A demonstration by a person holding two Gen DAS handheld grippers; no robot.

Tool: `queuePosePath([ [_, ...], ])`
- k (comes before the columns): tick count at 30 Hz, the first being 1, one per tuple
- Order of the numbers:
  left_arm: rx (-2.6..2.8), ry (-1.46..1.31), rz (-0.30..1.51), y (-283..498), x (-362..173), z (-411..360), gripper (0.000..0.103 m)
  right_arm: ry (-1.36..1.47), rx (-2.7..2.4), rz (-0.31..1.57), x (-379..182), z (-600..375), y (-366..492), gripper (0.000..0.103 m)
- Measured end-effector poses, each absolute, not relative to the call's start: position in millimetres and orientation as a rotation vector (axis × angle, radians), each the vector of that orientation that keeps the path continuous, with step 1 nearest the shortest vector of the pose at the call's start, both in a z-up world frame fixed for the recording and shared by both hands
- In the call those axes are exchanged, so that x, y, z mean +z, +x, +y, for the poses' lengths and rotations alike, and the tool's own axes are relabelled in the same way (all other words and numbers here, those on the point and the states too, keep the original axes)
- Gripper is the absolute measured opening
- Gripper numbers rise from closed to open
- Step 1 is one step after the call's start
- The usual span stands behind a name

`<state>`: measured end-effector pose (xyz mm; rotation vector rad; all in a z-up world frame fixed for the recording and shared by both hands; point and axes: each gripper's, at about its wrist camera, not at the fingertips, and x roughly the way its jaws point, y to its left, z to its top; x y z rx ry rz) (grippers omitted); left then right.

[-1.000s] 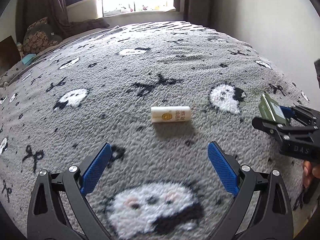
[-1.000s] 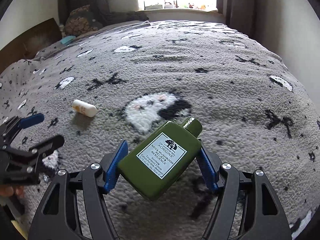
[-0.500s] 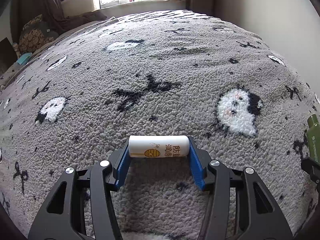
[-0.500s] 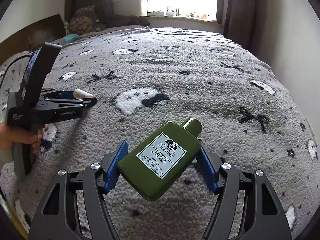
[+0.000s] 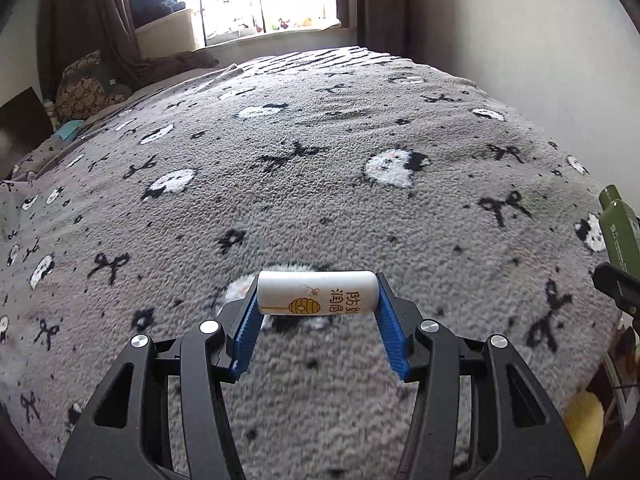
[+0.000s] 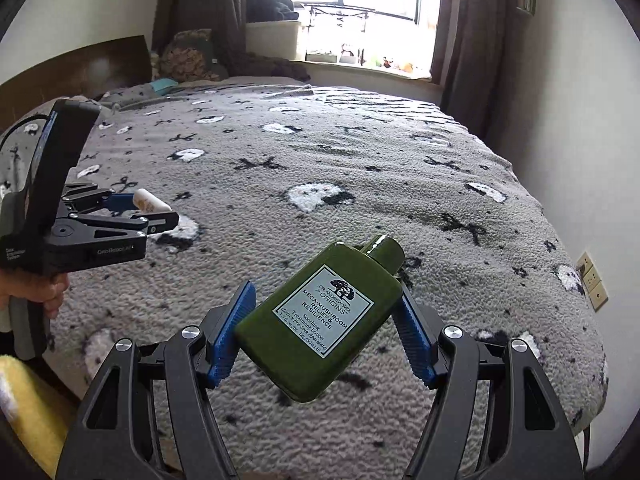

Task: Collect trash
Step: 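Carry the lip balm tube and green bottle down over the bin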

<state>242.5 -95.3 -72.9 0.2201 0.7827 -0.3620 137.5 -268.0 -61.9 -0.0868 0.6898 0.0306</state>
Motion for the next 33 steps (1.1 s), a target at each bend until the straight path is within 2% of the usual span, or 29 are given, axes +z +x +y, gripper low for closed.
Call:
queuePosePath([
  [10,-0.355,0.222,0.674,130,-53,-56,0.050,-0.089,0.092,0.608,-42,-232,60,0.069],
  [17,-0.334,0.179,0.646,69,-61,-33,0.050,-0.082,0.145,0.567,-46,-209,16,0.069],
  [25,-0.298,0.116,0.715,24,-112,-11,0.050,-0.019,0.204,0.612,-92,-185,-7,0.069],
  [33,-0.279,0.070,0.865,-8,-178,7,0.050,0.038,0.233,0.775,-164,-176,-18,0.069],
])
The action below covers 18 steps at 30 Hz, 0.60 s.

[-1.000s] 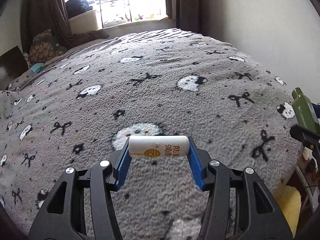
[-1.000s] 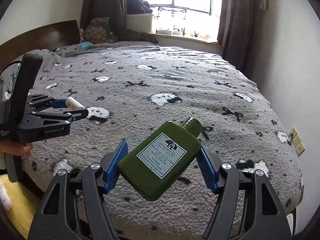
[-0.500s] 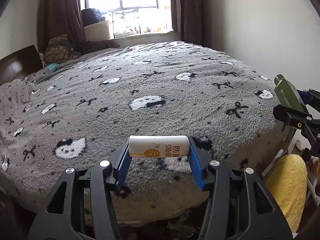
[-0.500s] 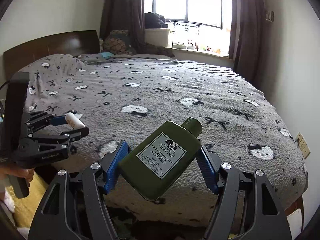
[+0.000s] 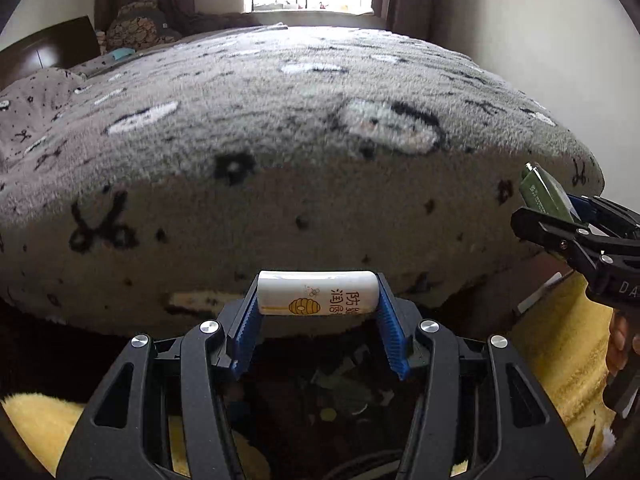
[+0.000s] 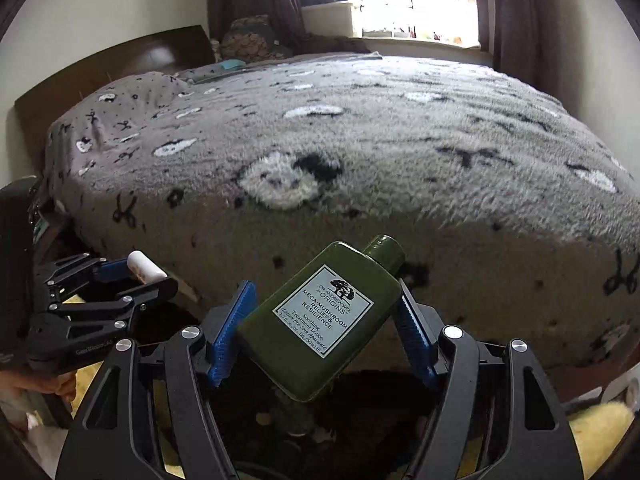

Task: Collect trash
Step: 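Carry the lip balm tube and green bottle down over the bin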

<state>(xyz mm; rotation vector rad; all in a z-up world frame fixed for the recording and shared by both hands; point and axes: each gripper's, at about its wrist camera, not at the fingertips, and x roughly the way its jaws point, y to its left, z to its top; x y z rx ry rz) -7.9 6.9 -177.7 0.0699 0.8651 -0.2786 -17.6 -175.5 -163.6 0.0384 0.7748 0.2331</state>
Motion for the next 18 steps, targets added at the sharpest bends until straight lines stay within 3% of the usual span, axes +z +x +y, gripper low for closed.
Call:
queuePosePath([
  [18,-0.357,0.003,1.208,-12,-284,18,0.050,0.004,0.264,1.074,-255,-155,-9,0.069],
])
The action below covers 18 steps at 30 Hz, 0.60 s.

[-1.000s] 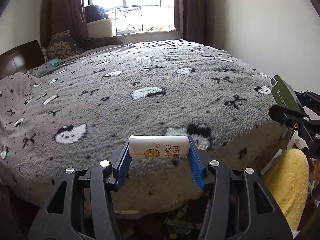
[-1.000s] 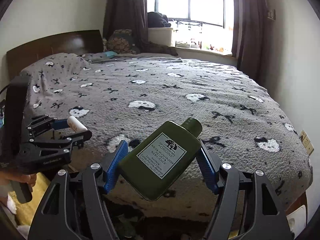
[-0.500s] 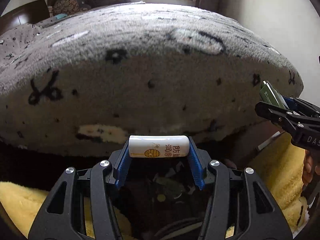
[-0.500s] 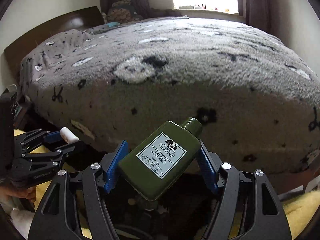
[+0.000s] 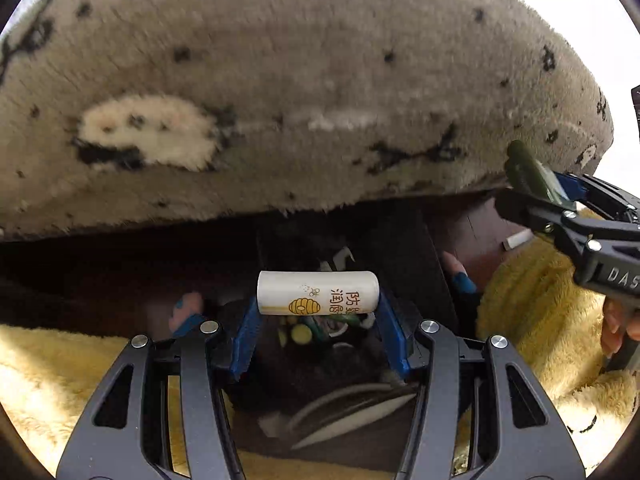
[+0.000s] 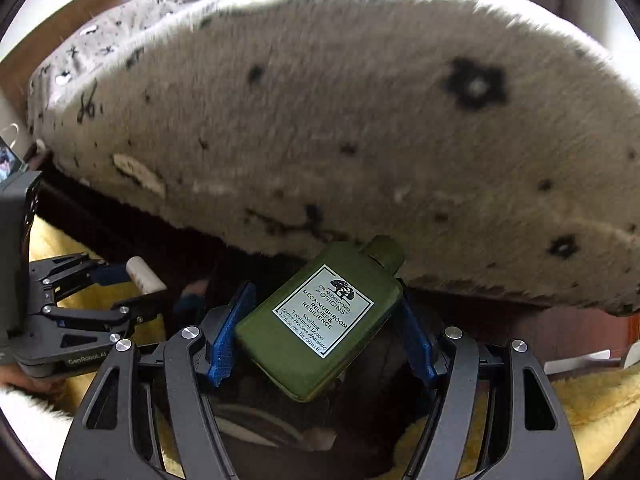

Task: Collect trash
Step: 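Carry the lip balm tube and green bottle down over the bin, then open both tools to drop the tube and green bottle into the bin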

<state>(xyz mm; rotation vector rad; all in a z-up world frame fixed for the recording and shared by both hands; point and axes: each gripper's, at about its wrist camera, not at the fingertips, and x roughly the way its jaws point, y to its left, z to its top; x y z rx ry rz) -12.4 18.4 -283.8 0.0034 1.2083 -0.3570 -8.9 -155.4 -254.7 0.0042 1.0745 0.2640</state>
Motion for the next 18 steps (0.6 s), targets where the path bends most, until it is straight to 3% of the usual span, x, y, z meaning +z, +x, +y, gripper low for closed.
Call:
queuePosePath([
  [8,-0.396,0.023,1.282,-10,-299,4,0.050,0.043,0.306,1.183,-281,-151,0,0.069],
  [18,-0.387,0.000,1.305,-9,-304,5,0.050,0.048,0.362,1.185,-287,-135,9,0.070],
])
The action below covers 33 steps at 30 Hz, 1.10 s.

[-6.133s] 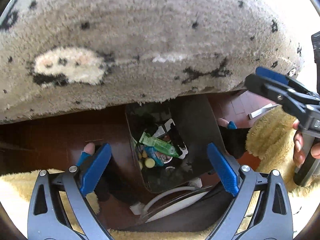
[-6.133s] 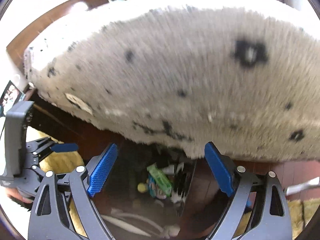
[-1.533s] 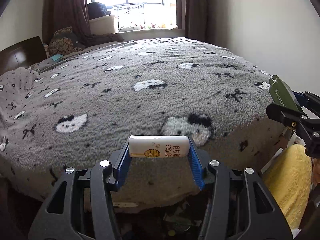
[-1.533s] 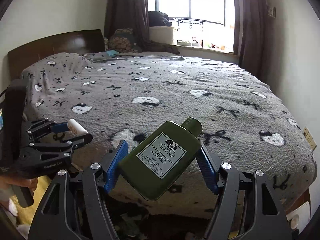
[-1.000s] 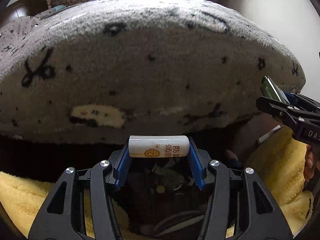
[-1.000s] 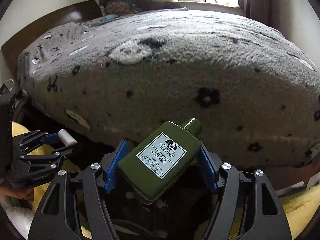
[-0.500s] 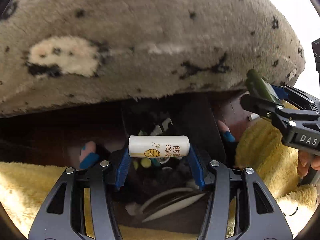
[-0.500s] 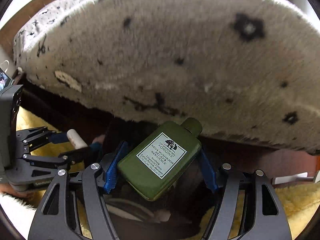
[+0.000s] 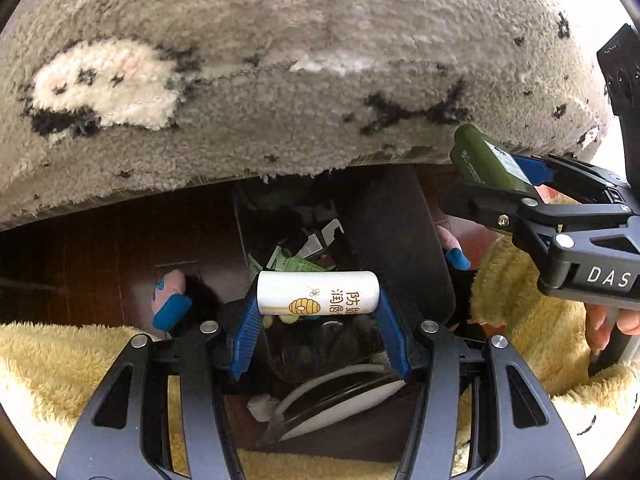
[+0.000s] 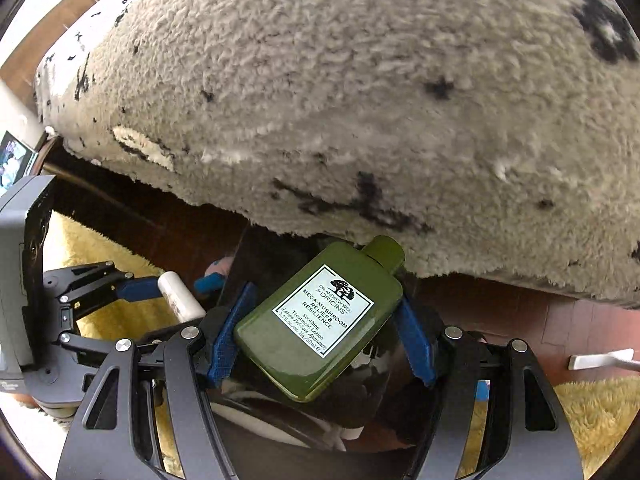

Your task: Collect trash

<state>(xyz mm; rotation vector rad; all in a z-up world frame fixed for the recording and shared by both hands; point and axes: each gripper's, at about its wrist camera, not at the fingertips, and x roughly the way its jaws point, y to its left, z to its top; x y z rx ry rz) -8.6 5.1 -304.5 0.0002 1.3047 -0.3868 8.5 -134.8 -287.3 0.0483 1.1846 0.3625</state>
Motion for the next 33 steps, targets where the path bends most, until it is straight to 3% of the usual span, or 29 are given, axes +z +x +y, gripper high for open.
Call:
queuePosePath([
  [2,-0.385,-0.009,1.306,-7,-304,7,0.050,0.051,0.361,1.177,-283,-139,8,0.070],
  [4,-0.385,-0.011,1.306,-7,-304,8,0.050,0.057,0.360,1.162,-275,-144,8,0.078],
  [9,-0.368,-0.014,1.275,-6,-295,12,0.079,0.064,0.338,1.125,-255,-153,9,0.090],
  [14,-0.337,-0.009,1.225,-6,-281,13,0.095,0.085,0.293,1.083,-240,-170,7,0.099],
  [23,-0.298,0.057,1.061,-6,-227,10,0.095,0.079,0.201,0.930,-181,-200,-9,0.099],
  [33,-0.286,0.049,0.706,7,-104,14,0.095,0.043,0.066,0.542,-80,-222,-20,0.099],
])
